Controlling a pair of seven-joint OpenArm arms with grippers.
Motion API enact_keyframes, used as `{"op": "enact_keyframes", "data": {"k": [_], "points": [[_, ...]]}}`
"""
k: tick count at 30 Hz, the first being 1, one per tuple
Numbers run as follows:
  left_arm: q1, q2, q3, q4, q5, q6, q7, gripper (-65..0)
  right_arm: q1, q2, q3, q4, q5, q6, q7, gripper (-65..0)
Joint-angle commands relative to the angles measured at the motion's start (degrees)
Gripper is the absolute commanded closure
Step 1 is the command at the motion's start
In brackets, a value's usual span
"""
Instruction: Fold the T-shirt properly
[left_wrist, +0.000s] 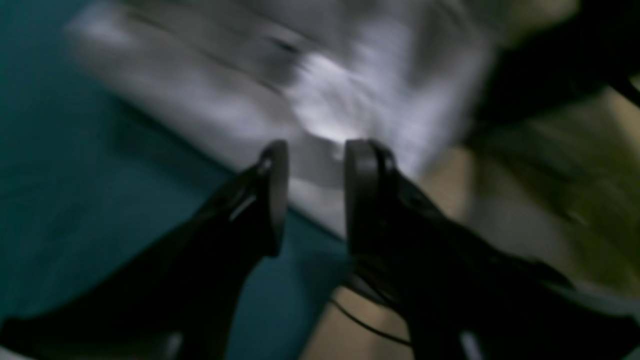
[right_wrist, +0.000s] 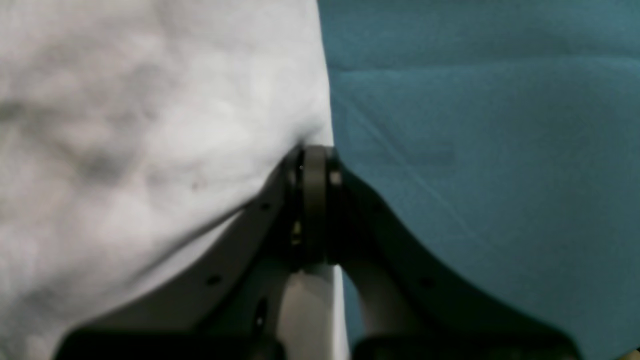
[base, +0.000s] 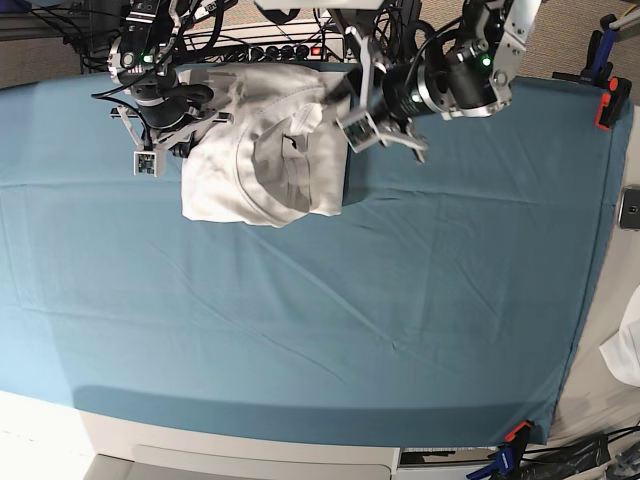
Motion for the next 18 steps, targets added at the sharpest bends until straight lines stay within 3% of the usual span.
{"op": "enact_keyframes", "data": {"k": [1, 3, 6, 10, 18], "points": [[-0.1, 0.0, -0.1, 1.9, 0.0, 1.3, -2.3, -19.4, 0.2, 0.3, 0.1, 0.8, 0.4, 0.0, 0.8, 0.0], [-0.1, 0.0, 0.0, 2.6, -1.0, 3.0, -4.0, -14.4, 0.2, 0.3, 0.1, 0.8, 0.4, 0.0, 0.9, 0.0], [-0.1, 0.1, 0.0, 2.6, -8.5, 2.8, -5.0, -1.1, 0.2, 0.3, 0.1, 0.8, 0.7, 0.0, 1.1, 0.0], [0.3, 0.7, 0.0, 2.4, -13.6, 0.7, -7.1, 0.0, 0.2, 0.3, 0.1, 0.8, 1.3, 0.0, 1.2, 0.0], [0.3, 3.1, 0.0, -6.3, -13.9, 0.7, -8.4, 0.0, 1.3, 0.3, 0.1, 0.8, 1.5, 0.0, 1.2, 0.0]]}}
